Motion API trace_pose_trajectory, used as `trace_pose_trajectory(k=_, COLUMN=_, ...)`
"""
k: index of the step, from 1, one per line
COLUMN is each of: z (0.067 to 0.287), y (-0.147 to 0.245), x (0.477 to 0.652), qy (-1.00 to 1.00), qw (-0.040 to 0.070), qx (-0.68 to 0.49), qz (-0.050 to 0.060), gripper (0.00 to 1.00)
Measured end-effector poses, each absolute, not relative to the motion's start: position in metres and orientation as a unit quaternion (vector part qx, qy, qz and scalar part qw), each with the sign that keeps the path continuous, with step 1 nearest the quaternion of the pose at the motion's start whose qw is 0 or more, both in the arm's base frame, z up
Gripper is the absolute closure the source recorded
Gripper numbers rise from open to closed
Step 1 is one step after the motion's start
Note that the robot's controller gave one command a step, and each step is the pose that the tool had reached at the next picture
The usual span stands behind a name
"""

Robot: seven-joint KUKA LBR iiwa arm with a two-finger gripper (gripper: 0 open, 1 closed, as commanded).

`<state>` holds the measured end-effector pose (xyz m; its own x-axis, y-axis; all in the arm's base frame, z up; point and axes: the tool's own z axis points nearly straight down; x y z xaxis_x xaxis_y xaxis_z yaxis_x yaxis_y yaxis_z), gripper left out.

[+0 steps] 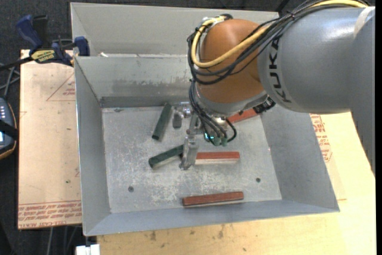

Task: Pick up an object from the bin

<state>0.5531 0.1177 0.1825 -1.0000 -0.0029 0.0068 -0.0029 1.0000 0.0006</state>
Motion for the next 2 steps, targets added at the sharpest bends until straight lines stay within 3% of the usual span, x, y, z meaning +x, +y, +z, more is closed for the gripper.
trace_pose_trajectory(k=1, z=0.186, y=0.117, x=0.555, qy=-1.0, qw=0.0, qx=0.0, qz=-0.001, gripper=0.0)
trace_pose_trajectory(k=2, z=0.07, y=0.108, x=0.58, qy=-0.983, qw=-0.001, qx=0.181, qz=-0.001, gripper=1.0)
